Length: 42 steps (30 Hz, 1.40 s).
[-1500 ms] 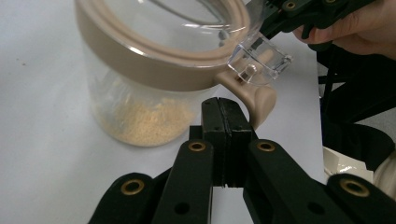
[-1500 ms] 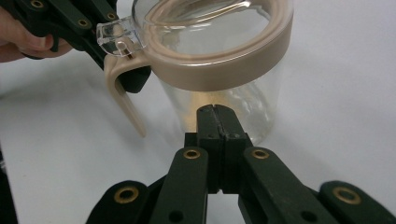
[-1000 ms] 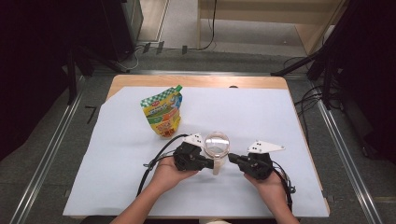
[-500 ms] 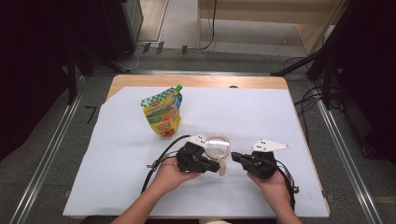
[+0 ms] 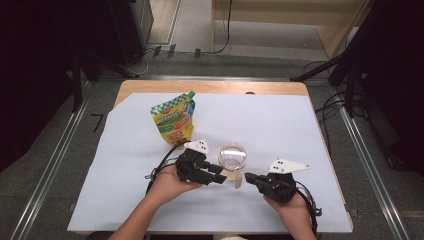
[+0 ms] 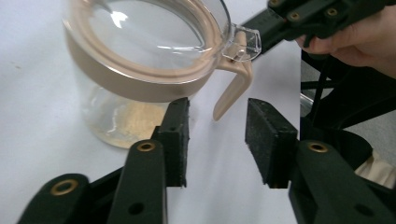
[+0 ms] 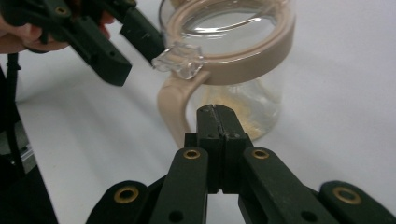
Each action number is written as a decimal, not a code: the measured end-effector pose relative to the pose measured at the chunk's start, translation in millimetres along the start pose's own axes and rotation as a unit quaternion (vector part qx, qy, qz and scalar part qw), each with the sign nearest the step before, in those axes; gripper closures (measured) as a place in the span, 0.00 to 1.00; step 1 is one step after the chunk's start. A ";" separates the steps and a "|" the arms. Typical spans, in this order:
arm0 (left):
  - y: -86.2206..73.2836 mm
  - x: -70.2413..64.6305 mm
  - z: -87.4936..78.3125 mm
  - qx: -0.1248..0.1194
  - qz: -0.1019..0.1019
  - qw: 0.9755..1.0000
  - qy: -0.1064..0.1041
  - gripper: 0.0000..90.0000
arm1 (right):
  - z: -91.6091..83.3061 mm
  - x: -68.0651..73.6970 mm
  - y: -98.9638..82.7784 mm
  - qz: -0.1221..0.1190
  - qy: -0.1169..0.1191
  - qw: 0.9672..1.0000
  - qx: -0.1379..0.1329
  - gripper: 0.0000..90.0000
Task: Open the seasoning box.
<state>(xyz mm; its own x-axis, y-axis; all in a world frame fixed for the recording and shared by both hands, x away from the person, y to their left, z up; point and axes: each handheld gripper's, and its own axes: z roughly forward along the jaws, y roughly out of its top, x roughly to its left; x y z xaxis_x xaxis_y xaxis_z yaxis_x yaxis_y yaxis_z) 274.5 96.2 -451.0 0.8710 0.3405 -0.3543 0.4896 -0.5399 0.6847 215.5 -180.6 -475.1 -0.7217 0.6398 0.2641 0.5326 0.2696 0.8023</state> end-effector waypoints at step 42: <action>-6.1 18.2 -3.5 -0.016 -0.025 0.999 0.027 0.45 | 33.7 25.9 -10.8 -0.028 0.015 0.999 0.035 1.00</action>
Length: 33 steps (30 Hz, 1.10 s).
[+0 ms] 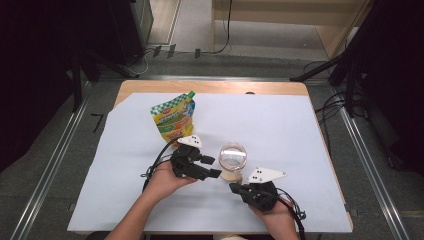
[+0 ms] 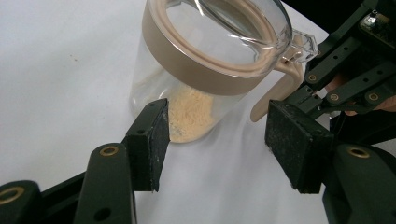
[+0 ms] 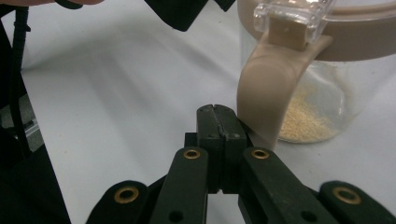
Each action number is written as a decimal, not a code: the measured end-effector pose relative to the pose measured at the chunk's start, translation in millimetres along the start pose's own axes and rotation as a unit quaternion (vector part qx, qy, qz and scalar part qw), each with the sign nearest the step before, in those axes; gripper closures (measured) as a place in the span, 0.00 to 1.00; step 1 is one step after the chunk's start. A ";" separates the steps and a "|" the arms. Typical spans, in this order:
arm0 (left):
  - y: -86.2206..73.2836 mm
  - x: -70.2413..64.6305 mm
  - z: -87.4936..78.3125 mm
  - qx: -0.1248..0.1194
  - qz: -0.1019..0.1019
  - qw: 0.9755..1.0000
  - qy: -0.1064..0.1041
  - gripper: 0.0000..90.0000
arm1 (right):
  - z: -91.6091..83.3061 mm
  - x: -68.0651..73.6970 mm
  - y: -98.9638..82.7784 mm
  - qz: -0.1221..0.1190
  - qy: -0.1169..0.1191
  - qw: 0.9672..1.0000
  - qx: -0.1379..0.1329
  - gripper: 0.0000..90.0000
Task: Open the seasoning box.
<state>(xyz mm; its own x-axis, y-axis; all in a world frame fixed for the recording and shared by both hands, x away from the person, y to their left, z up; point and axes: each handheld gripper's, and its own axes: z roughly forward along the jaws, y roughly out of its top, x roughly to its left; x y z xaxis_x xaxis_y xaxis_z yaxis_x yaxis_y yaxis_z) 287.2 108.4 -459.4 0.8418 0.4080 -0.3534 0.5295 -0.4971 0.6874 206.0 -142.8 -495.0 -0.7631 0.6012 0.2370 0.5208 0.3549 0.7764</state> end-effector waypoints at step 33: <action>-0.4 0.6 1.1 0.004 0.003 1.000 0.000 0.46 | -37.9 -75.8 4.5 0.084 -0.061 0.995 -0.015 1.00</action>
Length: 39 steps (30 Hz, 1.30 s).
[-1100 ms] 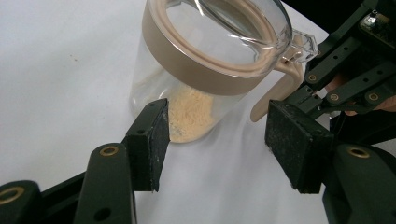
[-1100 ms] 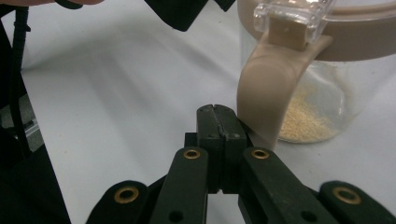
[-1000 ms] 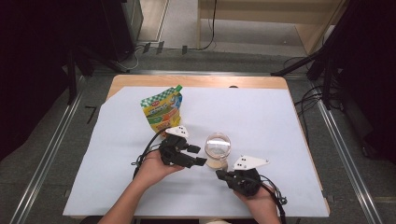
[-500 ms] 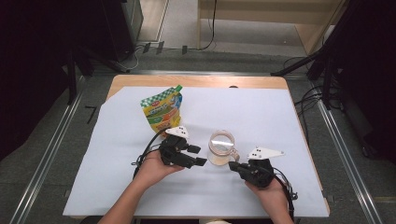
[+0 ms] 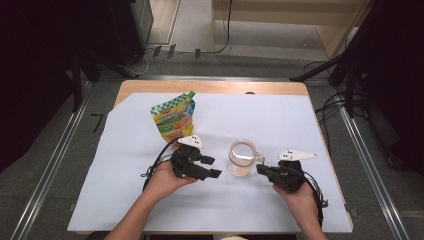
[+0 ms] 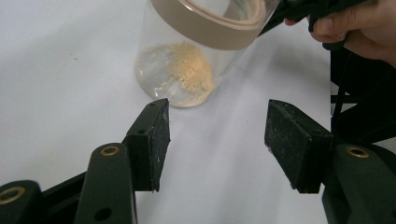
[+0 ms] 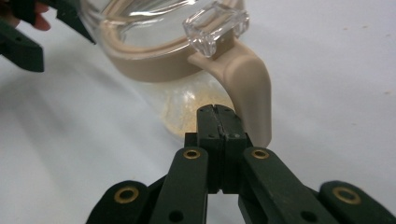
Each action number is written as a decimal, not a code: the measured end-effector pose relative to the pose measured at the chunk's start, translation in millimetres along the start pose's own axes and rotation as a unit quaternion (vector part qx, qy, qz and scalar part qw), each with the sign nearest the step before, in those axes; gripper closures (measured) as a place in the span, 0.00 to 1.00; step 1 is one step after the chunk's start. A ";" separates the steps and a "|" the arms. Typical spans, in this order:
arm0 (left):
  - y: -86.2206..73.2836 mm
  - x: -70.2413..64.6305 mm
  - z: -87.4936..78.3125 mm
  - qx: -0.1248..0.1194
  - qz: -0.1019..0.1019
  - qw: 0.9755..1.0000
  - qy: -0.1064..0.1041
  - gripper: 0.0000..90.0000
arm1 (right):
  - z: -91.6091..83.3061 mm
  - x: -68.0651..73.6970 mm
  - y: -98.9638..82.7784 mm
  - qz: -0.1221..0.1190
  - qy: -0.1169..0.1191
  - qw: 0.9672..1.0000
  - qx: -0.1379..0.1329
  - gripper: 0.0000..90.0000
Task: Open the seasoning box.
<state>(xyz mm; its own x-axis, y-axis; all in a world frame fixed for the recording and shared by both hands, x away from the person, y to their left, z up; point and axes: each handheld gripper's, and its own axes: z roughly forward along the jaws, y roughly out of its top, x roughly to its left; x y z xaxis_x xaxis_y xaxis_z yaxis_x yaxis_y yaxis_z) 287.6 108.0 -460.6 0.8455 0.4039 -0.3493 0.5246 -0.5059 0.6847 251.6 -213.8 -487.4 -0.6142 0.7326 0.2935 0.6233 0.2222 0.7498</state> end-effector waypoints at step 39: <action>53.2 12.2 36.0 -0.001 0.038 0.999 -0.031 0.27 | 12.0 -59.7 27.9 0.006 -0.032 0.999 0.008 1.00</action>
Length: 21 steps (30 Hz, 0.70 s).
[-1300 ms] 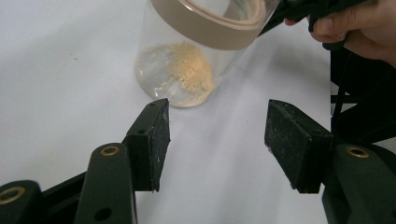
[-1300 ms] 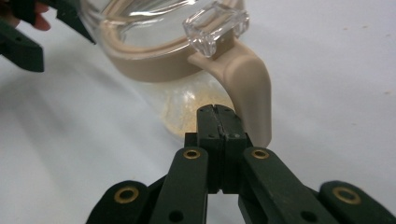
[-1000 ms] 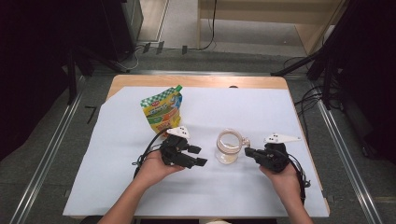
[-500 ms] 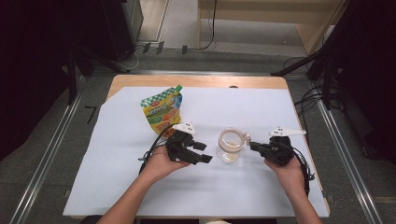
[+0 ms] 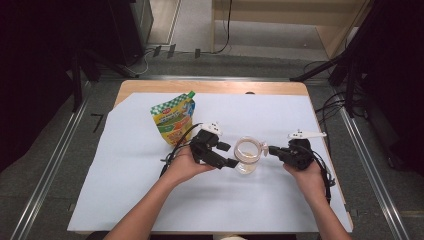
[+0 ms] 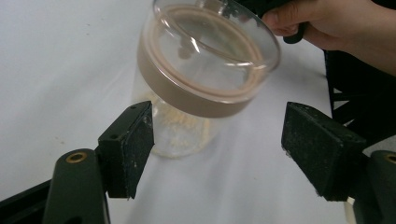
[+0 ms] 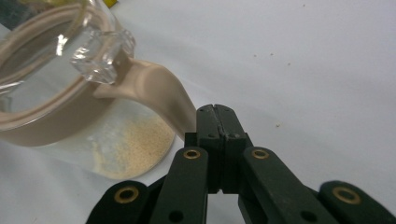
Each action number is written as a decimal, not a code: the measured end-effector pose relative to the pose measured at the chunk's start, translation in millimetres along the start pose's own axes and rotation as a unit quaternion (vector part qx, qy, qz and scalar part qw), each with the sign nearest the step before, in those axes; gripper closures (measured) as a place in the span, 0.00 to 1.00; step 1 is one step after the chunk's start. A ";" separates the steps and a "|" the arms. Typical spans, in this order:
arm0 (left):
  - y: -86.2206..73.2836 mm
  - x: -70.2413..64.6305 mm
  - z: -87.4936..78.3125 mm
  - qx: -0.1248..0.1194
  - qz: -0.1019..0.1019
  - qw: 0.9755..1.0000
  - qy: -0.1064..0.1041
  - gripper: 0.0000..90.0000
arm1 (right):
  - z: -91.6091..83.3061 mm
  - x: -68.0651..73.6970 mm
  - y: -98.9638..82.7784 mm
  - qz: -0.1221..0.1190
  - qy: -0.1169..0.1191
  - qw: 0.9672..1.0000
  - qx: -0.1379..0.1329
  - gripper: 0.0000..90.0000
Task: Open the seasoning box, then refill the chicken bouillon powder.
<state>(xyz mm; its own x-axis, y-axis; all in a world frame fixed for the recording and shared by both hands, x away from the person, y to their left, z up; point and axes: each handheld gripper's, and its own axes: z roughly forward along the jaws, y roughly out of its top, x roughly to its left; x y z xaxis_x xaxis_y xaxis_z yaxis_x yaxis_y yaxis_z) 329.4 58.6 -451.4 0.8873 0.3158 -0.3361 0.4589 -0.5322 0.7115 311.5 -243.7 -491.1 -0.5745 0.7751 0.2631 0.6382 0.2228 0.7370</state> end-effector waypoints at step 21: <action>12.0 -5.4 23.8 -0.007 0.050 0.998 0.035 0.16 | 16.0 -0.8 -0.1 0.009 -0.010 1.000 0.013 1.00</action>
<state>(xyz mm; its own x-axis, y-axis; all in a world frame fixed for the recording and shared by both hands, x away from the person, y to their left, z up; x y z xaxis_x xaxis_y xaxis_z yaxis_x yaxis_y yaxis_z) 331.2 31.8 -455.8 0.9233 0.3152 -0.2193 0.3665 -0.5528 0.7484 320.1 -234.9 -501.4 -0.5535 0.7901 0.2633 0.6608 0.2243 0.7163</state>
